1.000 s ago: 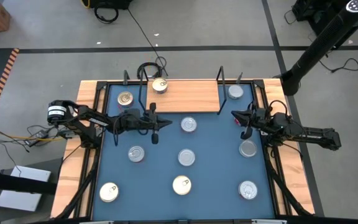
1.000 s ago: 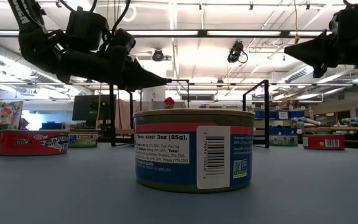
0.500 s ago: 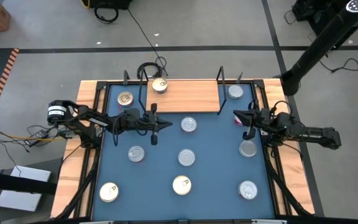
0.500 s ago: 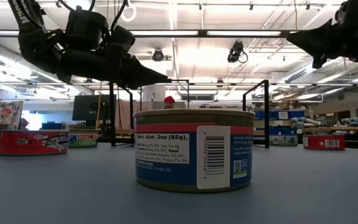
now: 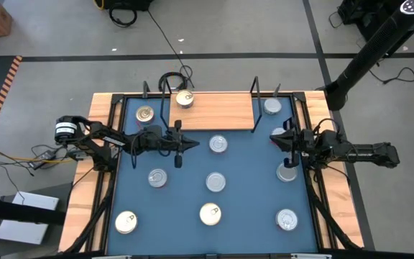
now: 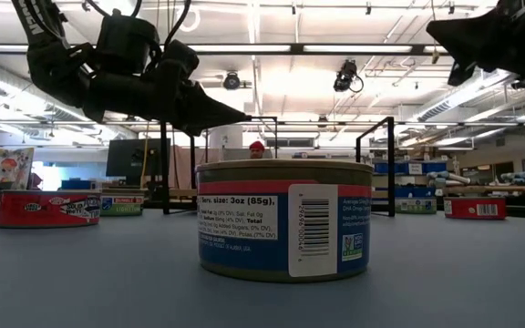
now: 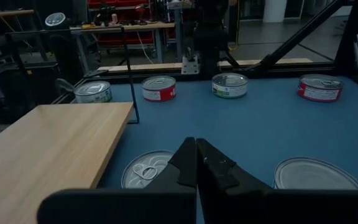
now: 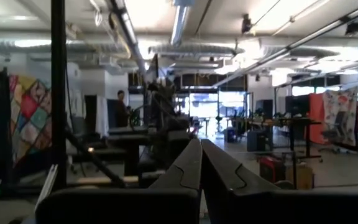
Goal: Stack canned seafood by type on shelf
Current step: Put the top left red tuna can on the shelf
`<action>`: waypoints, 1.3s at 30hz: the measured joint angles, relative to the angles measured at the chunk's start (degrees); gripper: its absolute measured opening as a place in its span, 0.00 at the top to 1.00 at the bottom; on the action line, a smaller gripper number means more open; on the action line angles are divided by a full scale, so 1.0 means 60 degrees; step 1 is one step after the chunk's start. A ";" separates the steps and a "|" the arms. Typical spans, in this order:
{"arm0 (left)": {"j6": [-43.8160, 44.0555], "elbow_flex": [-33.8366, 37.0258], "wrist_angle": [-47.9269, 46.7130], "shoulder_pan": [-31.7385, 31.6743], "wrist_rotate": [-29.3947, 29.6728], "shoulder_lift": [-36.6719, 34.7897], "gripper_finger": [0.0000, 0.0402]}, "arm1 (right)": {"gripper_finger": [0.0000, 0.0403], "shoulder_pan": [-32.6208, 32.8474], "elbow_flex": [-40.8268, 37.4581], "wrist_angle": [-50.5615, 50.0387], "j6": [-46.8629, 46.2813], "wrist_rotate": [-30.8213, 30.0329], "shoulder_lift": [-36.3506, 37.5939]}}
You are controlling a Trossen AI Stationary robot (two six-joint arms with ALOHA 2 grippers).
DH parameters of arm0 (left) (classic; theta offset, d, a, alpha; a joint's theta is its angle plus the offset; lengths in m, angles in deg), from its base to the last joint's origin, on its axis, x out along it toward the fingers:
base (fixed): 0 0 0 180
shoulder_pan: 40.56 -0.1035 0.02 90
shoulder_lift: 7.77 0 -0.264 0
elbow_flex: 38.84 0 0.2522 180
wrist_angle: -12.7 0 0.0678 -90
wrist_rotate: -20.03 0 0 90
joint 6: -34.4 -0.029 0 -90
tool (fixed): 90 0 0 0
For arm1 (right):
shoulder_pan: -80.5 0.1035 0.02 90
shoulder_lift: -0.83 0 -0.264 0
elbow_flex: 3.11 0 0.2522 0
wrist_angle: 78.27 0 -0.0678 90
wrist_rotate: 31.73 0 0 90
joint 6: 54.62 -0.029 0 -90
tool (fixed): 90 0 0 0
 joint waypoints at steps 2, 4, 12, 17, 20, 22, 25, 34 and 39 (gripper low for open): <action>0.0000 0.0000 0.0010 0.0000 0.0000 0.0000 1.00 | 0.98 0.0005 0.0004 0.0177 0.0109 0.0055 -0.0264; -0.0007 0.0000 0.0087 0.0000 0.0004 0.0000 1.00 | 0.99 0.0052 0.0114 0.0280 0.0237 0.0145 -0.0588; -0.0022 -0.0004 0.0108 0.0000 0.0002 0.0002 1.00 | 0.99 0.0455 0.1438 0.0012 0.0619 0.0188 -0.2549; -0.0025 -0.0004 -0.0031 0.0000 0.0003 0.0000 1.00 | 1.00 0.0775 0.2270 -0.0002 0.0635 0.0029 -0.4309; -0.0025 -0.0004 -0.0221 0.0000 0.0001 0.0001 1.00 | 1.00 0.1008 0.2803 -0.0272 0.0635 -0.0159 -0.5367; -0.0025 -0.0004 -0.0244 0.0000 0.0000 0.0004 1.00 | 1.00 0.1127 0.3259 -0.0645 0.0628 -0.0371 -0.6028; -0.0025 -0.0005 -0.0054 0.0011 0.0000 0.0002 1.00 | 0.99 0.1250 0.4157 -0.1471 0.0505 -0.0706 -0.6909; -0.0292 -0.0007 -0.0388 0.0011 0.0004 0.0004 1.00 | 0.99 0.1536 0.6386 -0.3911 0.0023 -0.0792 -0.8986; -0.0509 -0.0007 -0.0298 0.0008 0.0007 0.0004 1.00 | 0.99 0.1524 0.6382 -0.3760 -0.0305 -0.0870 -0.9793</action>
